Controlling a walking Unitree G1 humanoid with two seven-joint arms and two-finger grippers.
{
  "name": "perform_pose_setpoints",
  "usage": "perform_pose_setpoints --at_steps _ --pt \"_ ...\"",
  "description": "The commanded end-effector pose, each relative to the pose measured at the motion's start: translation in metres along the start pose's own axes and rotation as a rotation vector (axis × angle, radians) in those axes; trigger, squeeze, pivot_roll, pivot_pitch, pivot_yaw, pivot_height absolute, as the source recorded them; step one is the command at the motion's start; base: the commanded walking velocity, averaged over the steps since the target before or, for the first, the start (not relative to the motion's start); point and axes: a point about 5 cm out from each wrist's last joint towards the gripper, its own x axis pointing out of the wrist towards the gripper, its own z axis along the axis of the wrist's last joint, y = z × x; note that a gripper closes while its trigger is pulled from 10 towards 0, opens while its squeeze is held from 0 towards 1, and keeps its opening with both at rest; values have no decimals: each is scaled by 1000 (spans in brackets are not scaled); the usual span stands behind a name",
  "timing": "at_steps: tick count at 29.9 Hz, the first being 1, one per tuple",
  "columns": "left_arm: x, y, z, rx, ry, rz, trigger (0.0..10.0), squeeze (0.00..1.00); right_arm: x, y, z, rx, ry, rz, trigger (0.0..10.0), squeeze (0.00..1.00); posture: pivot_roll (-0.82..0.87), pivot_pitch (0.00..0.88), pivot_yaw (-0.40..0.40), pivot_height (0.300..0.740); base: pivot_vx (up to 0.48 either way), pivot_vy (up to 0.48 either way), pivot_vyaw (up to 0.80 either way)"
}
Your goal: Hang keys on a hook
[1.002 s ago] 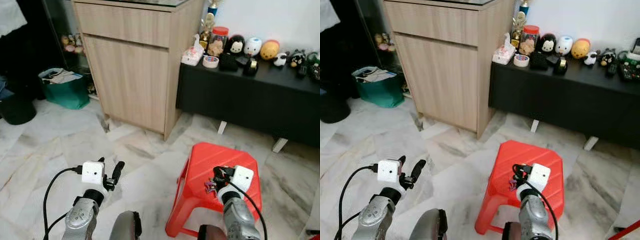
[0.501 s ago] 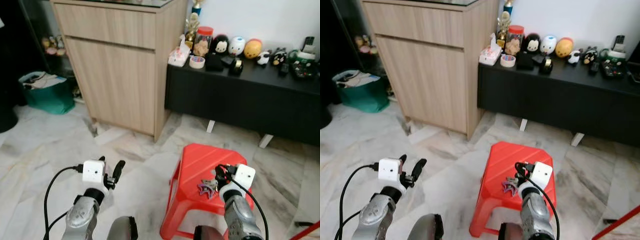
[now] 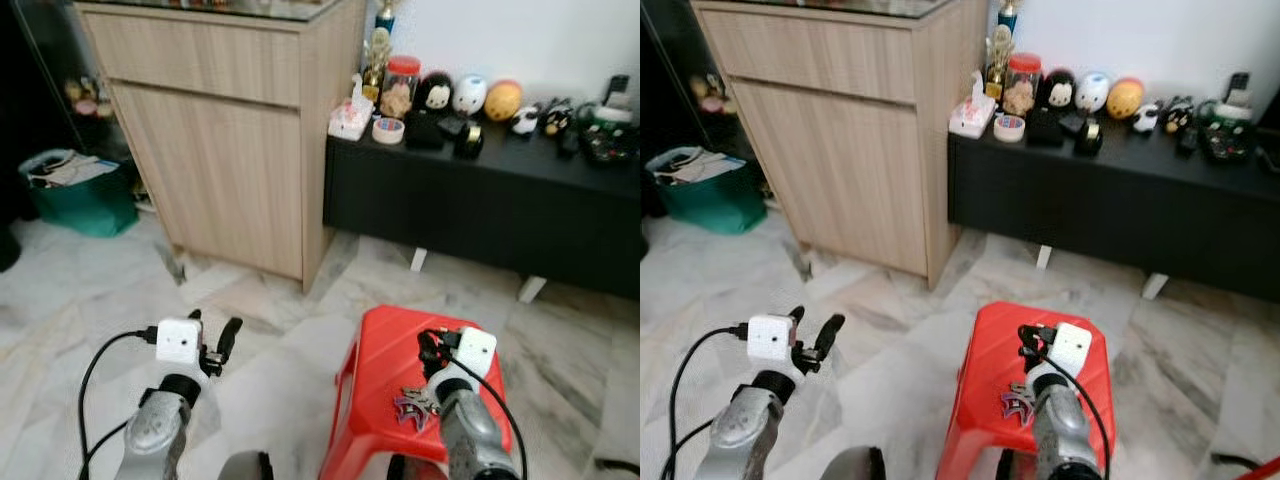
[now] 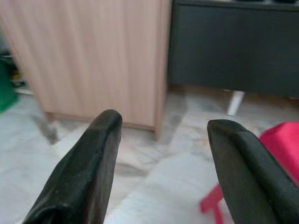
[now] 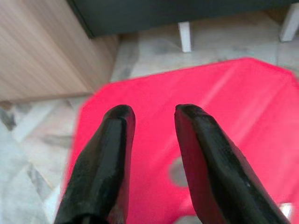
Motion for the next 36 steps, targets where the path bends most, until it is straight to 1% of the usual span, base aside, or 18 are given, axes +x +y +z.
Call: perform_pose_setpoints --at_steps 1,7,9,12,15,18,19,25,29,30,31,32,33,36 --pt "-3 4 -3 25 19 5 10000 0 -2 3 -5 2 20 17 10000 0 87 0 -31 608 0 0 0" --pt "-4 4 -4 25 24 4 10000 0 -4 1 -13 16 69 26 10000 0 87 0 -31 608 0 0 0" --pt "-4 4 -5 25 25 4 10000 0 -4 1 -16 3 90 41 10000 0 87 0 -31 608 0 0 0" --pt "-4 4 -5 25 27 5 10000 0 -6 -1 -19 14 102 27 10000 0 83 0 -32 608 0 0 0" --pt "-6 5 -6 26 31 8 10000 0 -11 -6 -22 64 97 -17 10000 0 85 0 -34 608 0 0 0" --pt "-7 5 -7 28 34 11 10000 0 -15 -9 -24 89 92 -30 10000 0 85 0 -34 608 0 0 0" --pt "-7 6 -7 29 36 12 10000 0 -17 -9 -25 93 84 -24 10000 1000 85 0 -34 608 0 0 0" --pt "-7 6 -7 29 37 13 10000 0 -25 -8 -25 112 69 5 10000 1000 85 0 -34 608 0 0 0" --pt "-8 6 -7 31 37 15 10000 0 -31 -9 -31 119 111 -4 10000 1000 82 0 -38 608 0 0 0" --pt "-8 6 -7 32 38 15 10000 0 -31 -10 -34 122 130 -10 10000 788 83 0 -40 608 0 0 0" --pt "-8 5 -8 32 38 15 10000 0 -32 -10 -36 146 149 -16 10000 0 83 0 -41 608 0 0 0" --pt "-8 5 -8 32 38 15 10000 0 -32 -10 -36 146 149 -16 10000 0 83 0 -41 608 0 0 0" --pt "-8 5 -8 32 38 16 10000 0 -33 -11 -42 183 195 -31 10000 0 84 0 -42 608 0 0 0" --pt "-8 5 -8 33 39 18 10000 0 -34 -13 -49 205 247 -42 10000 0 87 0 -44 608 0 0 0"
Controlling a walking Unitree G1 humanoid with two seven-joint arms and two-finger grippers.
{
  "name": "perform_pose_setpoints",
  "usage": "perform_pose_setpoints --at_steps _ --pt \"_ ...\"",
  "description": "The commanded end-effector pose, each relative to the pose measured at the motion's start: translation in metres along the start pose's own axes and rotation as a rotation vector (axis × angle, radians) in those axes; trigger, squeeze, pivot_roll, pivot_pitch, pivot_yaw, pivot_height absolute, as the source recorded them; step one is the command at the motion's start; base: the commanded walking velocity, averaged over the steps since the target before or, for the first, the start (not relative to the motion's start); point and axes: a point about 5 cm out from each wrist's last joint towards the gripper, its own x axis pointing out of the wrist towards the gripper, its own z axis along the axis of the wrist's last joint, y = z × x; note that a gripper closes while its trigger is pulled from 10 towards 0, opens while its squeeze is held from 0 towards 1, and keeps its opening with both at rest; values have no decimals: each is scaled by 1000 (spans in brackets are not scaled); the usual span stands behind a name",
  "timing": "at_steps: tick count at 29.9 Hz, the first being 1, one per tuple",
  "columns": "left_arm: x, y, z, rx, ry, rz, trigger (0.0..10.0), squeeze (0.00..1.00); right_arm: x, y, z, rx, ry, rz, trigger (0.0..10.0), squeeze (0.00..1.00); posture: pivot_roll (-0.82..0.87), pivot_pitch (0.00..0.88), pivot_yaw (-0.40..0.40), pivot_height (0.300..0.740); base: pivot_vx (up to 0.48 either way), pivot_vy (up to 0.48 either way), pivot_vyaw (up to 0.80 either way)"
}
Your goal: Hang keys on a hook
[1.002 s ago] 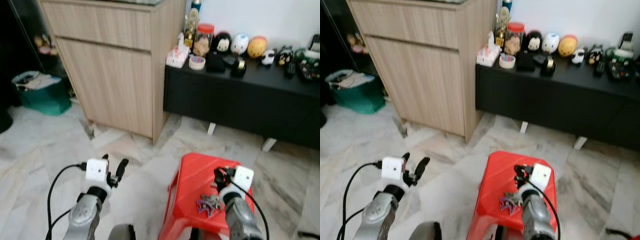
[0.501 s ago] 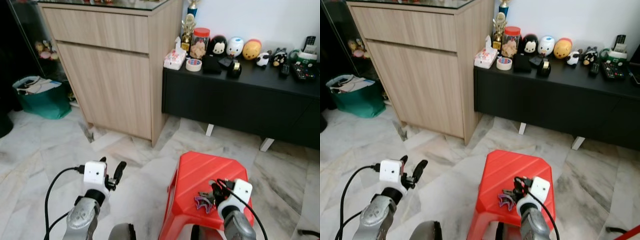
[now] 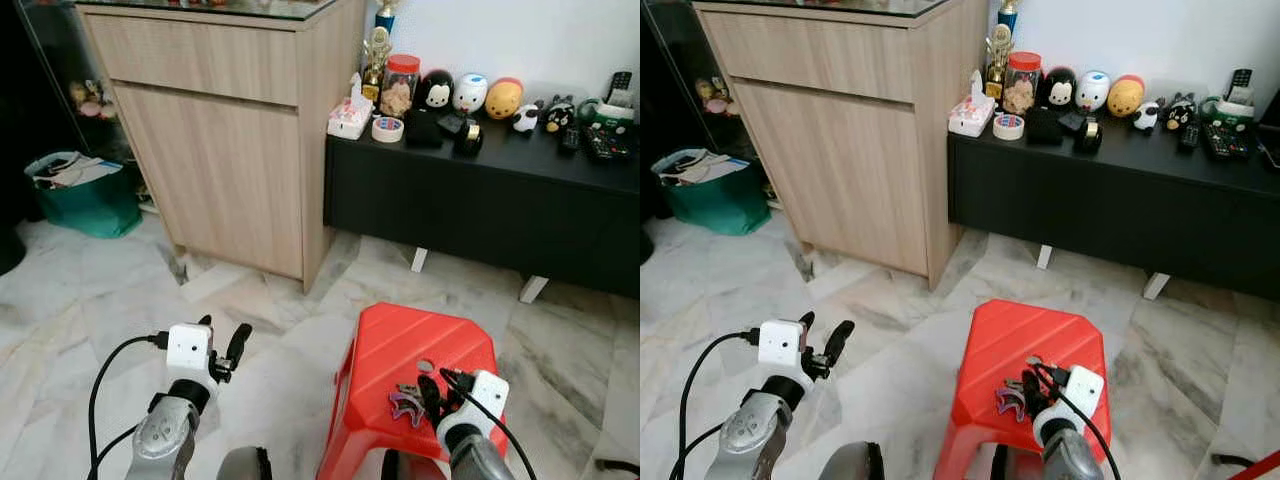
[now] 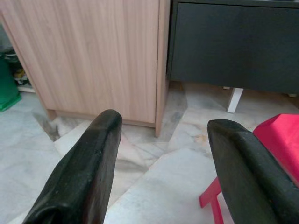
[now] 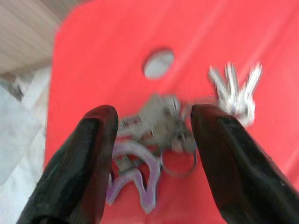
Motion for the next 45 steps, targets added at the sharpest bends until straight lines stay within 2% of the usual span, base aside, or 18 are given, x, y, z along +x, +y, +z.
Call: perform_pose_setpoints --at_steps 1,8,20,27,38,45 --pt "-3 1 -3 22 17 -2 10000 0 0 -3 -3 24 30 -15 10000 0 87 0 -44 608 0 0 0" --pt "-2 1 -4 22 16 5 10000 0 0 -11 -8 73 77 -46 10000 0 86 0 -49 608 0 0 0" --pt "-2 0 -4 24 15 7 10000 0 5 -20 -3 145 60 -71 10000 0 89 0 -50 608 0 0 0" --pt "-1 -1 -4 38 14 -4 10000 0 8 -19 -2 148 73 -69 10000 0 87 0 -47 608 0 0 0" --pt "-1 0 -3 40 11 -7 10000 0 14 -7 0 153 74 1 10000 0 92 0 -44 608 0 0 0" --pt "0 -1 -2 43 8 -8 10000 0 15 -5 1 166 62 20 10000 0 91 0 -43 608 0 0 0"
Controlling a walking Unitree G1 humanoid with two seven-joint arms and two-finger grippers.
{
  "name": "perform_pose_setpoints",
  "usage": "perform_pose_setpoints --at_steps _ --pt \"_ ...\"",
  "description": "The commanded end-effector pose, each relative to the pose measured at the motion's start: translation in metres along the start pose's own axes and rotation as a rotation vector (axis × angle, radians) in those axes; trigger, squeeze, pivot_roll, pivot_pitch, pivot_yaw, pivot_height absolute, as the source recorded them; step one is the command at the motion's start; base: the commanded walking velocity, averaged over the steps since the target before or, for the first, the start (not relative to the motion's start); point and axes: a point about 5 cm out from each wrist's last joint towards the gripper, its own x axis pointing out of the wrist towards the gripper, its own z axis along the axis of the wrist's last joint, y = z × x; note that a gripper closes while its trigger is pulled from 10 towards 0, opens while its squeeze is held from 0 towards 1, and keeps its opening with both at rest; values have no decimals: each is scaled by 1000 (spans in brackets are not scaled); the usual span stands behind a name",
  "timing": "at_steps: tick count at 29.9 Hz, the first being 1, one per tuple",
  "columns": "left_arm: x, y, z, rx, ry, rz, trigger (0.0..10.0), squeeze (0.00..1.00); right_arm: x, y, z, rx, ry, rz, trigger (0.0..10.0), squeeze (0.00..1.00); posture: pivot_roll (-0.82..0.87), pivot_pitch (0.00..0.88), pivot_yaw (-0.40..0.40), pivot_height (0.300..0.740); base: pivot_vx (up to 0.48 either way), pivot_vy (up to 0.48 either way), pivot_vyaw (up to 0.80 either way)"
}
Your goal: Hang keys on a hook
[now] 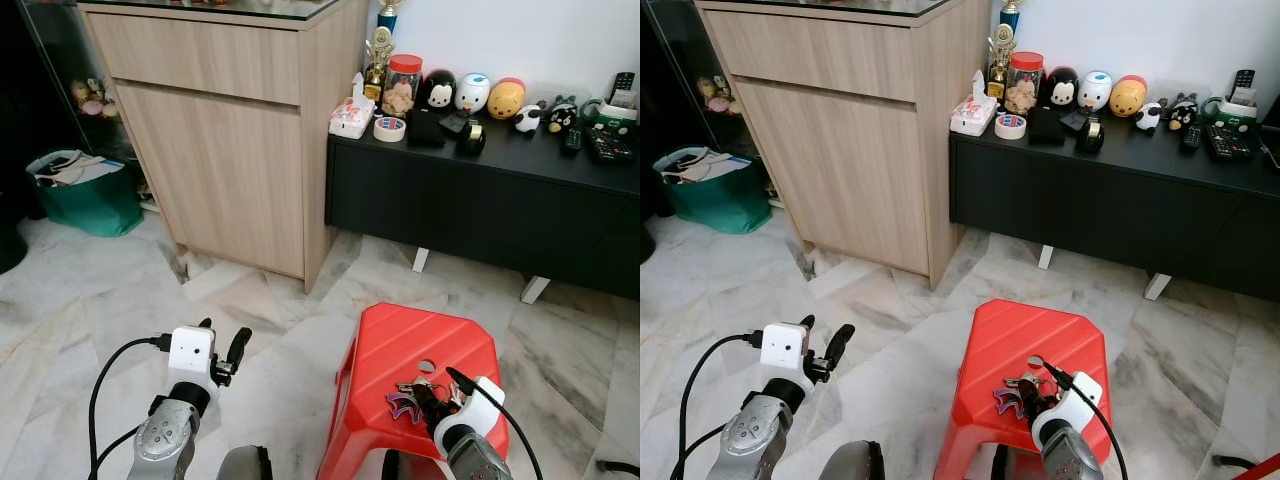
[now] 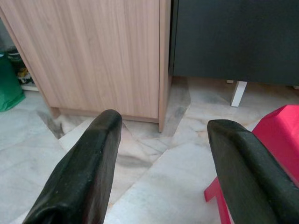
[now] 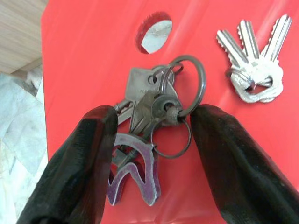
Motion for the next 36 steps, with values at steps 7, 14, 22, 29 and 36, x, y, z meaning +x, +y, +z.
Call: perform_pose_setpoints --at_steps 7,14,22,29,36 --pt "1 0 2 18 -8 -3 10000 0 0 0 2 11 -29 5 10000 0 94 0 -44 608 0 0 0" --pt "0 1 2 17 -6 3 10000 0 1 1 8 -3 -73 -9 10000 0 96 0 -44 608 0 0 0" --pt "0 1 1 15 -4 7 10000 0 2 6 10 -30 -83 22 10000 0 96 0 -44 608 0 0 0" --pt "1 1 1 21 -2 6 10000 0 2 8 6 -51 -74 39 10000 0 96 0 -44 608 0 0 0" --pt "1 1 1 23 0 8 10000 0 2 6 7 -70 -65 21 10000 0 96 0 -45 608 0 0 0"
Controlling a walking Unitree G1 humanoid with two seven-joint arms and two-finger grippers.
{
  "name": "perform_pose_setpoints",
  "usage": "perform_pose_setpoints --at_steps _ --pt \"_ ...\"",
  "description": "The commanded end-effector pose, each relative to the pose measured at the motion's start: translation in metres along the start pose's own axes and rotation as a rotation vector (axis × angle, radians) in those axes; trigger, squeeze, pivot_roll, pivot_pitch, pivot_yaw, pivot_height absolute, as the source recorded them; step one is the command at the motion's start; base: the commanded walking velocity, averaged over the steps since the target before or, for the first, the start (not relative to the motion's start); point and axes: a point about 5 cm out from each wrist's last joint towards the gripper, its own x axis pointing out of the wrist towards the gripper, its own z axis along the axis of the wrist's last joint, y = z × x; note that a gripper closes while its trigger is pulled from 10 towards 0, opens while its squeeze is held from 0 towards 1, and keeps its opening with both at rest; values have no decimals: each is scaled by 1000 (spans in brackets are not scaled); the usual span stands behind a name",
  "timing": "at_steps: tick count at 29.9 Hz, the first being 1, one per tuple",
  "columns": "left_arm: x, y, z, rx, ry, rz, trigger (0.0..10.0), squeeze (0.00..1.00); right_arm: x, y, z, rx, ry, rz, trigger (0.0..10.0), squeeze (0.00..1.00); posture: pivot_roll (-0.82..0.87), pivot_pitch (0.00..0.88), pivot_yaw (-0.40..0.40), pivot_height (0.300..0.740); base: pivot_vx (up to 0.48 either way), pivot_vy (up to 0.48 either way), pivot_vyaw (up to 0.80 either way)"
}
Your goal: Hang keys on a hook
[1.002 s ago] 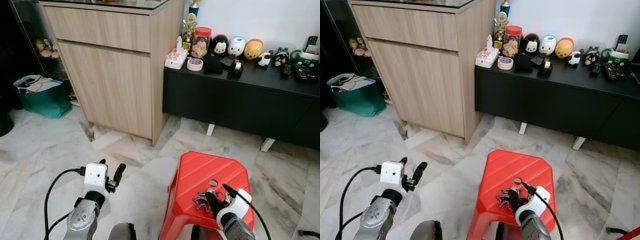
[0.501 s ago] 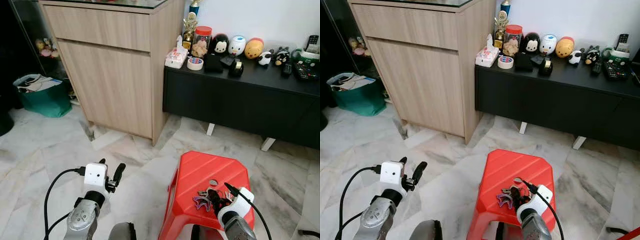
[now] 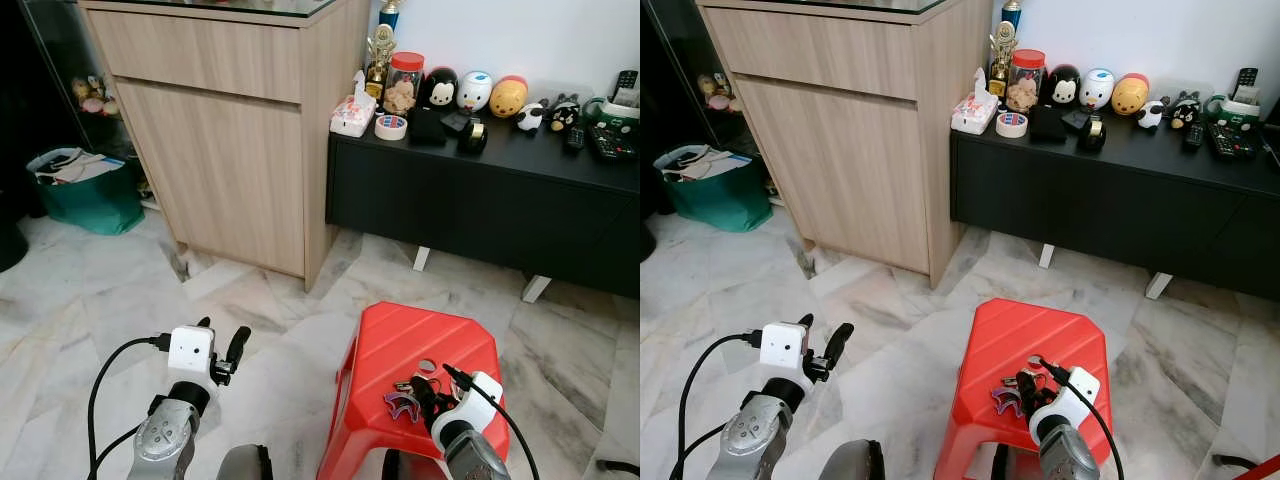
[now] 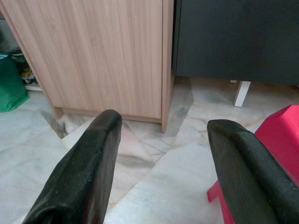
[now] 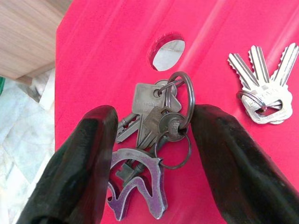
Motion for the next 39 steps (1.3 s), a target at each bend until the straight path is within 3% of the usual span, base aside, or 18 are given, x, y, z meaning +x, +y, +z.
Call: perform_pose_setpoints --at_steps 1,18,39 --pt "1 0 1 16 4 -5 10000 0 1 0 3 -27 -3 -5 10000 0 96 0 -45 608 0 0 0" --pt "1 0 0 34 12 -8 10000 0 9 12 14 -79 2 27 10000 0 98 0 -41 608 0 0 0" --pt "0 0 -1 39 17 -8 10000 0 7 6 5 -127 57 -23 10000 0 102 0 -40 608 0 0 0"
